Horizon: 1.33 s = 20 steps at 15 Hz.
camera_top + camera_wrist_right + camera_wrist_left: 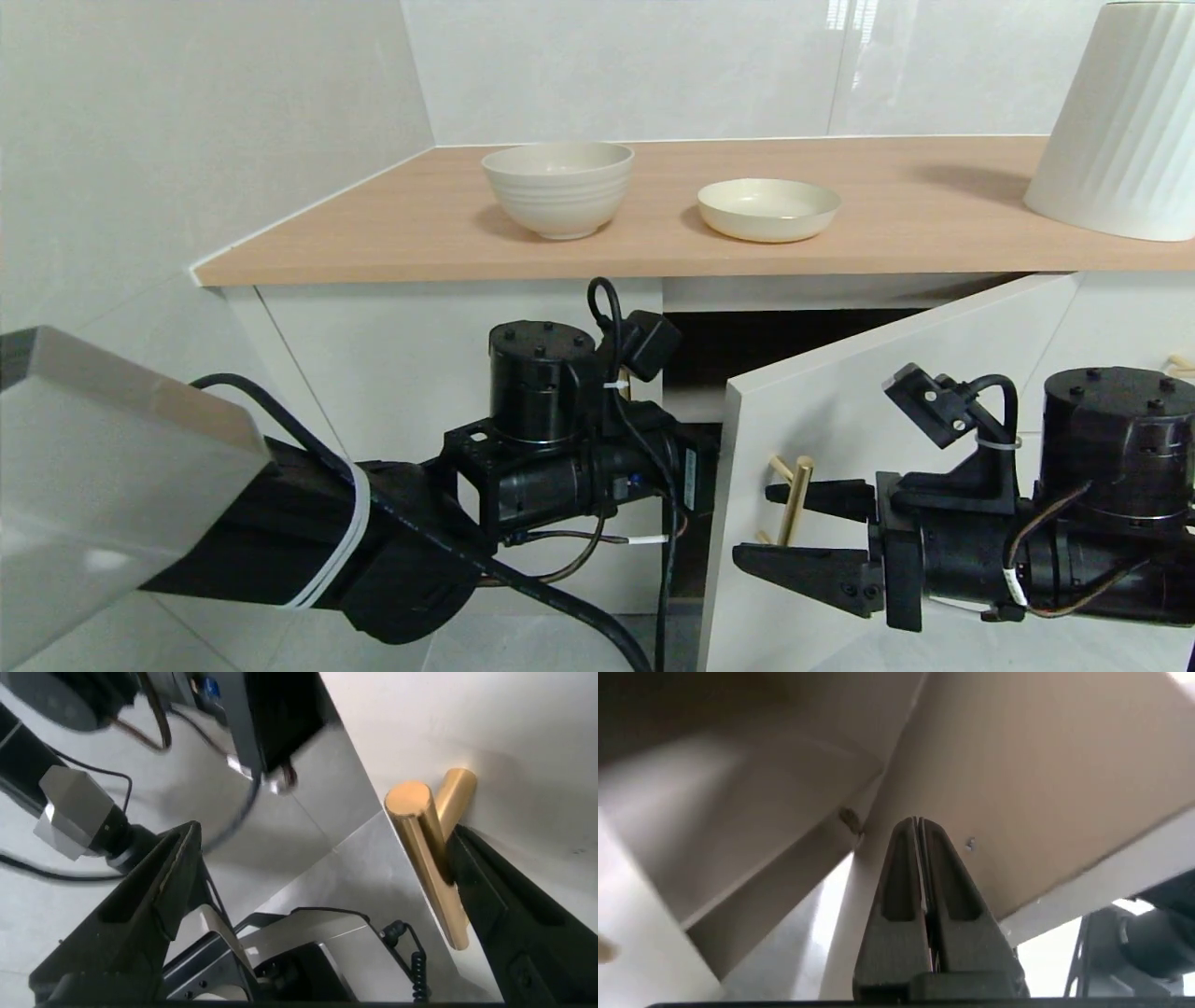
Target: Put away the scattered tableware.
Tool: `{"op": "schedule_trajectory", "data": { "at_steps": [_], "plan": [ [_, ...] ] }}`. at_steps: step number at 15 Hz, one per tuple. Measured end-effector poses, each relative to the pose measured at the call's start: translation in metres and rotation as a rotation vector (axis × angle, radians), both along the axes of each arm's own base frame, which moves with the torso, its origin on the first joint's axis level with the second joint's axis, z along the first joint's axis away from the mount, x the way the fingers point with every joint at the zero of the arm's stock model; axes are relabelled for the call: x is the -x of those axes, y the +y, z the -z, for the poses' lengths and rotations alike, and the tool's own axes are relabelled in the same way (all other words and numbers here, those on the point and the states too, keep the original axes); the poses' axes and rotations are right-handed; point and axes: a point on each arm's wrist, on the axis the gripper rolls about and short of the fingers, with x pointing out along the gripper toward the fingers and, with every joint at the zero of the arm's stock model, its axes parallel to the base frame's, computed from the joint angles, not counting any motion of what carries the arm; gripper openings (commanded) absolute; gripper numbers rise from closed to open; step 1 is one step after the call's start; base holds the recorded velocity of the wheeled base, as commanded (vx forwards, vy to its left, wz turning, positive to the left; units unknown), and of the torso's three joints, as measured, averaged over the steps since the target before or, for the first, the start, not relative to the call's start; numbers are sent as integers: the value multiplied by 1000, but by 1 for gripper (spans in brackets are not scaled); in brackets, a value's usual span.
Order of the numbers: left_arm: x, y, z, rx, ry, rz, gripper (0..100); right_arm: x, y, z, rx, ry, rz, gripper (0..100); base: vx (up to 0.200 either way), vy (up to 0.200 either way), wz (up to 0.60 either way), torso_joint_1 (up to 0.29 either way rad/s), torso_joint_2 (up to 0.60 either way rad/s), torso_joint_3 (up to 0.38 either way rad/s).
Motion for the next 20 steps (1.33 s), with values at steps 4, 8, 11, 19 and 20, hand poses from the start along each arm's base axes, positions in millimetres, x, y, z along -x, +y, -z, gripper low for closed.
{"op": "schedule_trajectory", "data": {
  "at_steps": [4,8,11,19,20],
  "plan": [
    [6,-9,3,-6,5,22,0,-8,-13,-1,10,-18,73,100,0,0,0,0,0,0],
    [9,-11,2,-2,7,24,0,-22,-39,0,77,-98,247,100,0,0,0,0,0,0],
    [12,-14,3,-4,14,48,0,-12,-50,-5,95,-126,299,100,0,0,0,0,0,0],
    [16,-17,2,-4,15,64,0,61,-80,-7,123,-17,201,100,0,0,0,0,0,0],
    [17,-17,2,-5,16,66,0,64,-80,-8,118,-23,190,100,0,0,0,0,0,0]
  ]
}}
